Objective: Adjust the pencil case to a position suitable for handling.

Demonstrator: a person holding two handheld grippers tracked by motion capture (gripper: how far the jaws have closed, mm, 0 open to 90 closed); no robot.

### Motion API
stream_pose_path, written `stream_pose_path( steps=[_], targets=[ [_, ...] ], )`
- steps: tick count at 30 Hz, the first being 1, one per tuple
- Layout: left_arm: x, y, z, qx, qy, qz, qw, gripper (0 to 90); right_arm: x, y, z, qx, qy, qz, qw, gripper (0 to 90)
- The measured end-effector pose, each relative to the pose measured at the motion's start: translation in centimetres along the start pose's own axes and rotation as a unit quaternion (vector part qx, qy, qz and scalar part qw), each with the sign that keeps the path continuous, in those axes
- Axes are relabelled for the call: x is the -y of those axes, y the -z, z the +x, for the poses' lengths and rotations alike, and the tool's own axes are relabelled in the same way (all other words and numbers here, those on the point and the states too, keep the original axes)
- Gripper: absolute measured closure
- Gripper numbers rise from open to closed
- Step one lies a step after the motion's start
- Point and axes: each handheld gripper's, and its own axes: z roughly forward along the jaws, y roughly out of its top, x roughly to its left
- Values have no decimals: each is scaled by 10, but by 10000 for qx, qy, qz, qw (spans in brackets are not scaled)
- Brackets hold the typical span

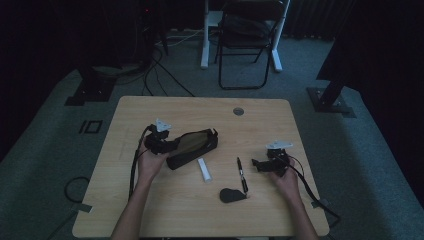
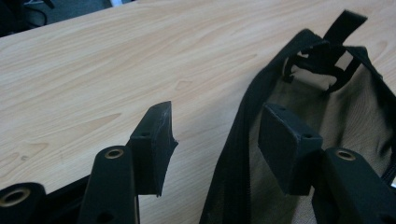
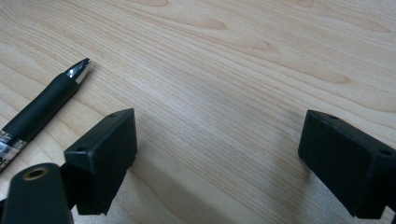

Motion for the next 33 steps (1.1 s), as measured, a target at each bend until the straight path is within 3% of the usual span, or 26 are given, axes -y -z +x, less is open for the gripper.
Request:
stream_pose_path(
  steps=[16,28,33],
  targets=[
    [7,-17,-7,194,-127,393,9990,590,0,0,0,0,2,0,10000,116],
    [11,-19,-18,309,-309,463,9980,760,0,0,0,0,2,-1,10000,116],
    [11,-19,-25,484,-459,432,9968,789,0,0,0,0,2,0,10000,116]
  ],
)
